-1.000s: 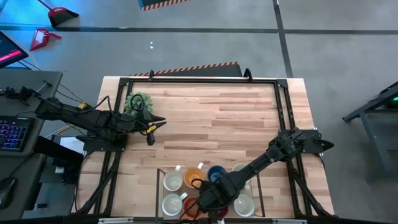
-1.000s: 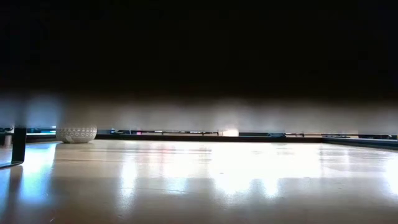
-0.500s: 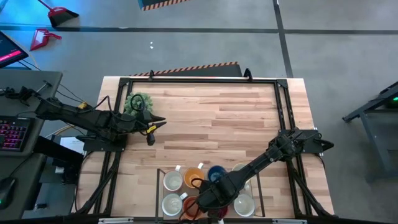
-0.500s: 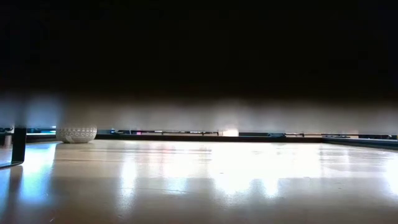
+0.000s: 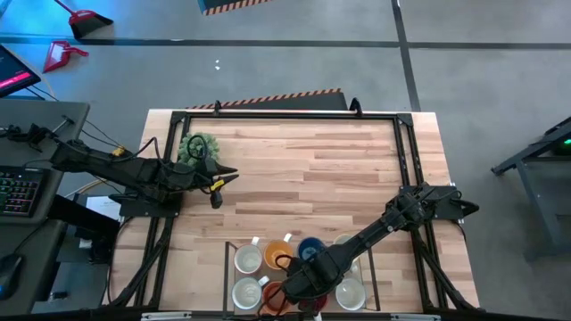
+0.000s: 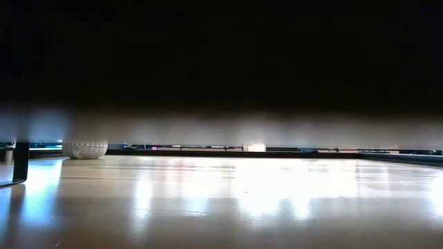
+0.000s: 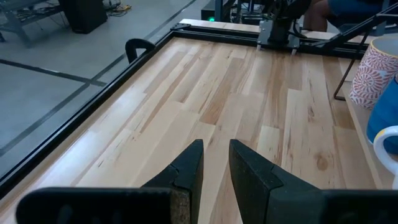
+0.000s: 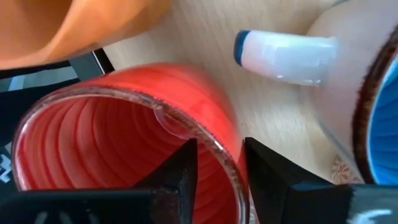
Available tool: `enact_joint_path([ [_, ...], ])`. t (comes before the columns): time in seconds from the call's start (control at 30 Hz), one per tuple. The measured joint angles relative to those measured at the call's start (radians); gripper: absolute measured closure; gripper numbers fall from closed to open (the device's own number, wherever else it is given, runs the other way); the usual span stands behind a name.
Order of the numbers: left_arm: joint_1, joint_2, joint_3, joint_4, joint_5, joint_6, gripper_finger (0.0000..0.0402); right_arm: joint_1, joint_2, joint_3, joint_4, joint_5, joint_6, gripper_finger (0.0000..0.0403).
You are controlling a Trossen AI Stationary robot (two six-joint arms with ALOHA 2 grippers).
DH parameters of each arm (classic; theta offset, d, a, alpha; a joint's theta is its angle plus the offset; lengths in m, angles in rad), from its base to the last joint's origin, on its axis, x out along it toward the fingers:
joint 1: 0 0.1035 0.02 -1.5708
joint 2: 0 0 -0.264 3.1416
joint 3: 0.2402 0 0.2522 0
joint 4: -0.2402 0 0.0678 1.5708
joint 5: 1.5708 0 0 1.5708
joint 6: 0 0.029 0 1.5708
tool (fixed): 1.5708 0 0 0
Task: Place coffee mugs
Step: Return to Home Position
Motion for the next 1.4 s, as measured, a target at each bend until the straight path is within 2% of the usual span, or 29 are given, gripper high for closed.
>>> enact_joint_path([
  [0.27,0.0,0.0,0.0,0.0,0.0,0.0,0.0335,-0.008,-0.018,0.0,-0.016,-0.019,0.001,0.0295],
  [0.53,0.0,0.0,0.0,0.002,0.01,0.0,0.0335,-0.011,-0.109,0.002,-0.004,0.018,0.018,0.0294],
  [0.7,0.0,0.0,0.0,0.001,0.01,0.0,0.0335,-0.006,-0.185,0.002,0.063,0.037,-0.071,0.0294],
  [0.77,0.0,0.0,0.0,0.002,0.011,-0.001,0.0335,-0.004,-0.22,0.002,0.051,0.102,-0.117,0.0294],
  [0.93,0.0,0.0,0.0,0.025,0.012,-0.008,0.0335,-0.022,-0.303,0.002,-0.017,0.409,-0.242,0.0294],
  [1.07,0.0,0.0,0.0,0.048,0.012,-0.008,0.0335,-0.073,-0.366,0.001,-0.11,0.596,-0.315,0.0295],
  [1.17,0.0,0.0,0.0,0.048,0.012,-0.009,0.0335,-0.13,-0.413,0.001,-0.204,0.669,-0.337,0.0295],
  [1.27,0.0,-0.005,0.0,0.055,0.011,-0.009,0.0335,-0.188,-0.474,-0.017,-0.201,0.722,-0.4,0.0295],
  [1.4,0.002,-0.031,-0.001,0.05,0.001,0.005,0.0335,-0.285,-0.608,-0.124,-0.206,0.804,-0.448,0.0295],
])
